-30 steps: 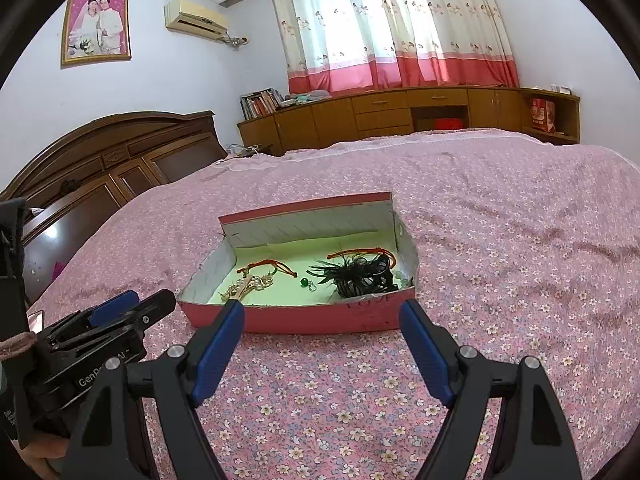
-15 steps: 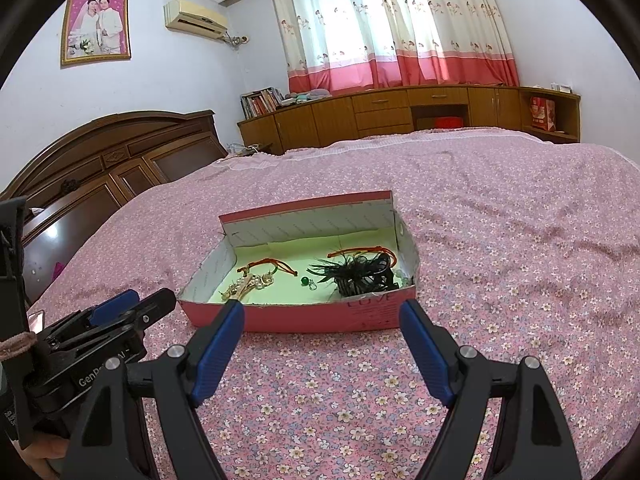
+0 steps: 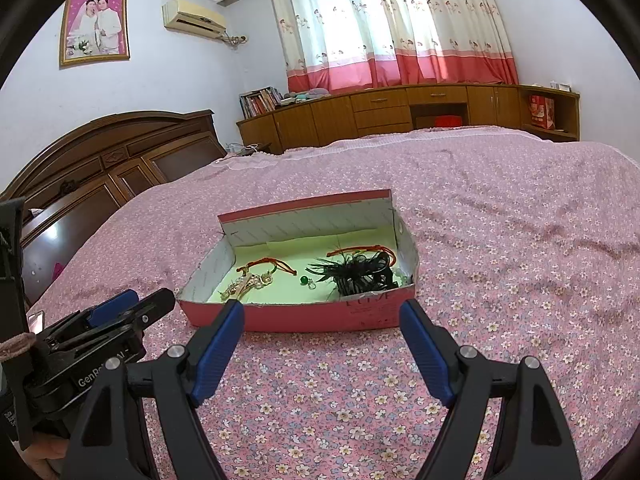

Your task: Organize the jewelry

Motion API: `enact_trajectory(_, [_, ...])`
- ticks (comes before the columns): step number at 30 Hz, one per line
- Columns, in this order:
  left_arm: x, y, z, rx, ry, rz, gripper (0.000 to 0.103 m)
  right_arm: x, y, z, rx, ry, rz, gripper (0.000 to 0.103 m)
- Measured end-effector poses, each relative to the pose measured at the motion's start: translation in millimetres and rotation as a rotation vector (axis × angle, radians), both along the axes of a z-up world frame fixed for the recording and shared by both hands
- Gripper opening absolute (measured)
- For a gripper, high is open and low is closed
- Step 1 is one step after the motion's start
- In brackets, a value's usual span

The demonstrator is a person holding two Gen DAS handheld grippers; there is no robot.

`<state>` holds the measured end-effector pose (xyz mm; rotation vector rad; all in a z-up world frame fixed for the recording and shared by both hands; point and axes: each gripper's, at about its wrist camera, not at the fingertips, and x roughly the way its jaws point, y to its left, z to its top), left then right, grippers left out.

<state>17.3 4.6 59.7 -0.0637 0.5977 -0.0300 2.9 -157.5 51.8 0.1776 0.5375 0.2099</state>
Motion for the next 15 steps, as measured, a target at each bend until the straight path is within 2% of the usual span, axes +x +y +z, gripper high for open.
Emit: enact_trajectory(15, [0.0,-1.3,-1.1,0.003,0.005,0.000,0.049,0.3,0.3,-0.1,0.000,0.002,-0.001,0.081])
